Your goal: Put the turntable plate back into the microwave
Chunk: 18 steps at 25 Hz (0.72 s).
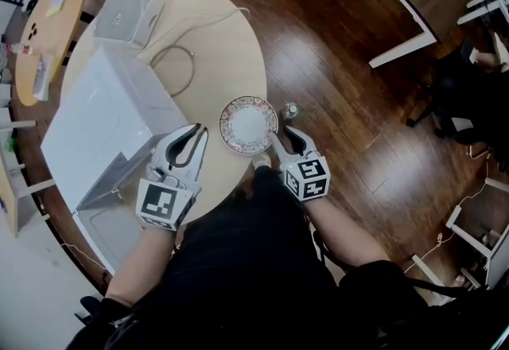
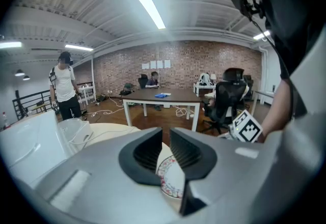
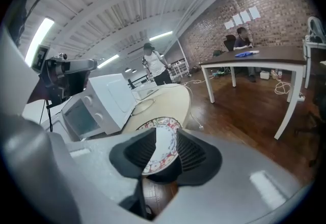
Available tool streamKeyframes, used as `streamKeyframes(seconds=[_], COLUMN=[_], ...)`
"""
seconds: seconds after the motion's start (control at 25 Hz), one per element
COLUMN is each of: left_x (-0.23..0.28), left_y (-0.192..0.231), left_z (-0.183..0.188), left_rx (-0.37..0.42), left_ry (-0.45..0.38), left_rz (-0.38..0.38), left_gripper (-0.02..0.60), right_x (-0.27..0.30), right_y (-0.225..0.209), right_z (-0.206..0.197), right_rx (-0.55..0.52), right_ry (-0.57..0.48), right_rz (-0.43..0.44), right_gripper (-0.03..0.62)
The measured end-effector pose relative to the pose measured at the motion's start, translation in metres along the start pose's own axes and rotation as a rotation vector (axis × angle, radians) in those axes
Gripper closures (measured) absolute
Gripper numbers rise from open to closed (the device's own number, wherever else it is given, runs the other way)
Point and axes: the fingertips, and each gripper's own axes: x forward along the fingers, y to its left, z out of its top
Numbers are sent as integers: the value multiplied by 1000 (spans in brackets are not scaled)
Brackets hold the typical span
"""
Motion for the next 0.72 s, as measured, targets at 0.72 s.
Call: streamKeyframes(seconds=[0.72], left_x=[6], left_y=[7], left_z=[11], left_rx=[-31], left_ry=[29], left_rz=[0], left_gripper=[529], right_x=[42], right_y=[-22], right_z=[-29], right_rx=[83], right_ry=[104], right_rz=[-3], right_gripper=[413])
